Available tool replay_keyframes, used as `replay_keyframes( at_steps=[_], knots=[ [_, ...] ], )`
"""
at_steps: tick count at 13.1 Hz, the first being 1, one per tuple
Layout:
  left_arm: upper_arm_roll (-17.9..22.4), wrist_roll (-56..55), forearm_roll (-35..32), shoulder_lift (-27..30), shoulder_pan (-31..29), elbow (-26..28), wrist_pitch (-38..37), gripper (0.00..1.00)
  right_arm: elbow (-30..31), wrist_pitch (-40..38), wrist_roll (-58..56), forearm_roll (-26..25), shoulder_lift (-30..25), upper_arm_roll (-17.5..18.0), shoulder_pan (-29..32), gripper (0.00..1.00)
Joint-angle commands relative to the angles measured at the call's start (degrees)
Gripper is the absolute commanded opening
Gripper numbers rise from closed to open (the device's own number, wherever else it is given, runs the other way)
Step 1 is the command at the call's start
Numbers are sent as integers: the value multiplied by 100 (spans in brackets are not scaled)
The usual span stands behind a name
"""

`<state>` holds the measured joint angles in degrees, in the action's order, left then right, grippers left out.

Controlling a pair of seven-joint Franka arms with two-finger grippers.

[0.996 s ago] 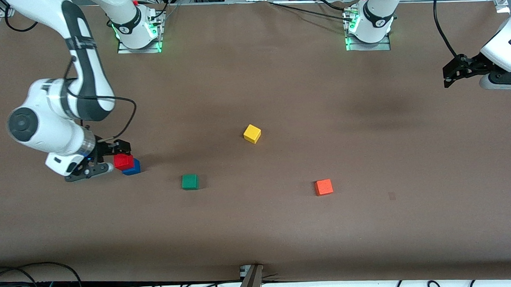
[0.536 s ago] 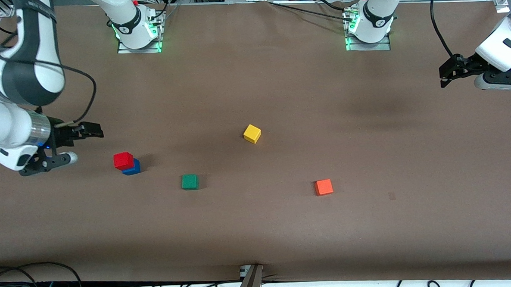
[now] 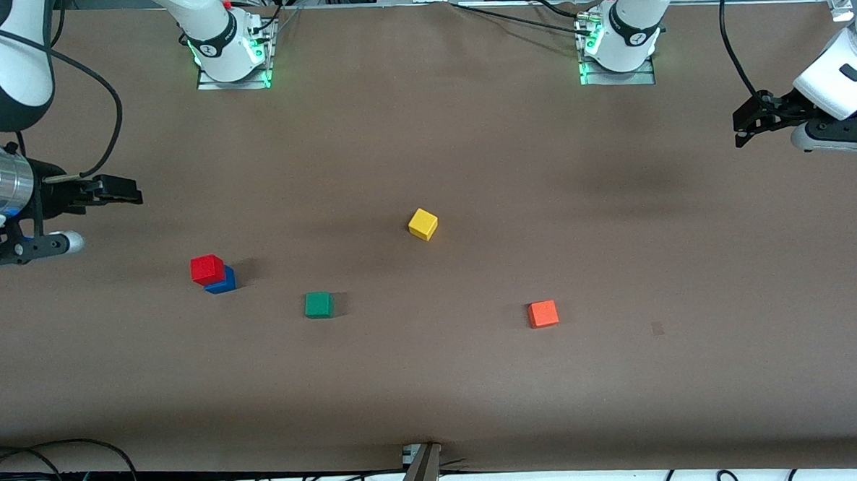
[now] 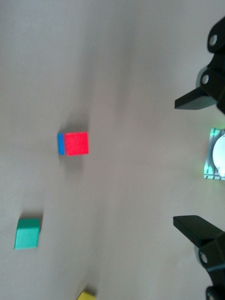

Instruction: Pass red block to right arm, stack on blue

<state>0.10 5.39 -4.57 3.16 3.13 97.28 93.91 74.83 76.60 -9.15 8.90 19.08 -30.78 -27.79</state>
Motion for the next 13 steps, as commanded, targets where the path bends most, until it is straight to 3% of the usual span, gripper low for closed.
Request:
replay_keyframes(
  at_steps=[1,2,3,6,8,11,13],
  knots=[
    [113,-29,-27,-333,161,-499,-153,100,460,-93,692,-809,-798,1479,814,100],
    [113,-38,-27,-334,161,-508,-154,100,663,-66,1061,-977,-1018,2131,1271,100],
    [86,-38,-35,-325,161,-500,-154,100,743,-57,1256,-961,-1168,2425,1546,100],
    [51,-38,-35,-333,152,-509,-250,100,1271,274,1179,-934,-1775,2594,1881,100],
    [51,-38,-35,-333,152,-509,-259,100,1245,312,1205,-952,-2021,2638,1979,100],
    [51,-38,-35,-334,144,-509,-259,100,1192,-29,1206,-1118,-2241,2972,2154,100],
    [42,-56,-35,-351,152,-561,-259,100,1192,-154,1170,-1128,-2233,2938,2155,100]
  ],
)
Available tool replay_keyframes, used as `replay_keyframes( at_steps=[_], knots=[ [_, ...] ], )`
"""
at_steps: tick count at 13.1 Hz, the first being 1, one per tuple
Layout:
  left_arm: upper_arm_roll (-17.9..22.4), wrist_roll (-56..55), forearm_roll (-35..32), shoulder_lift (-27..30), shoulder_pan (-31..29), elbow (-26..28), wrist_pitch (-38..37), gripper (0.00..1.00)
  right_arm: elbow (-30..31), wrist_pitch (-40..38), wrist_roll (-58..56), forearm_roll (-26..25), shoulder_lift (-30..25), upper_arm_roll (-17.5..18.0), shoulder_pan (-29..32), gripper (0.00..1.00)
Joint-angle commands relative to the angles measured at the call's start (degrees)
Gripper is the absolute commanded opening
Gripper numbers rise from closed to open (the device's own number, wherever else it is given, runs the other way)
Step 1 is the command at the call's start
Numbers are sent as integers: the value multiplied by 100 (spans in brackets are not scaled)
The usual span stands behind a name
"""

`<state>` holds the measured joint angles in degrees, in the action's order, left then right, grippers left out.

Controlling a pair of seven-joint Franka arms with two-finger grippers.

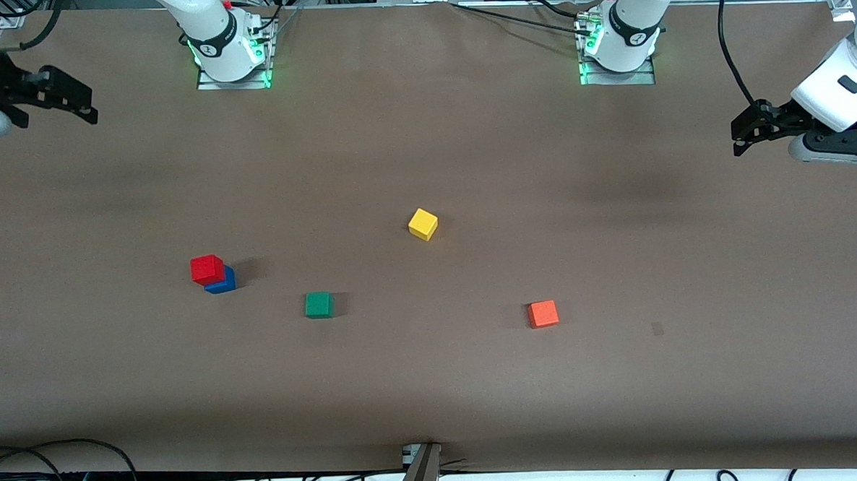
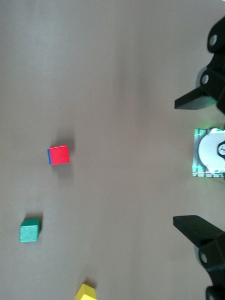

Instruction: Pass red block to right arm, stack on blue

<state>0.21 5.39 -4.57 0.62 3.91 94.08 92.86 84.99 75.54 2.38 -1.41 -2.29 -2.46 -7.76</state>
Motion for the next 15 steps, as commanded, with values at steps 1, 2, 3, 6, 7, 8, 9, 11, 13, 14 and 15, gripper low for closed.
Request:
replay_keyframes(
  at_steps=[1,2,3,6,7,8,9,11,13,14,15],
  knots=[
    [32,-47,-35,-88,74,-232,-189,100,141,-56,-35,-97,-61,79,152,100],
    [32,-47,-35,-88,66,-241,-216,100,115,-48,-36,-105,-35,79,135,100],
    [32,-47,-35,-97,74,-241,-216,100,106,-48,-36,-106,9,88,108,100],
    [32,-47,-35,-88,66,-241,-225,100,44,-39,-45,-88,106,88,143,100],
    [32,-55,-27,-88,66,-241,-233,100,44,-30,-45,-105,132,79,143,100],
    [40,-56,-26,-88,57,-241,-233,100,44,-30,-45,-114,133,79,143,100],
    [40,-56,-26,-88,57,-241,-233,100,44,-30,-45,-114,133,79,152,100],
    [40,-56,-26,-88,57,-241,-233,100,44,-30,-36,-114,133,79,152,100],
    [40,-56,-26,-88,57,-241,-233,100,44,-30,-45,-106,142,79,161,100],
    [40,-47,-26,-88,57,-241,-242,100,44,-30,-45,-106,142,79,161,100],
    [40,-47,-26,-88,57,-241,-242,100,44,-13,-45,-106,142,79,161,100]
  ],
)
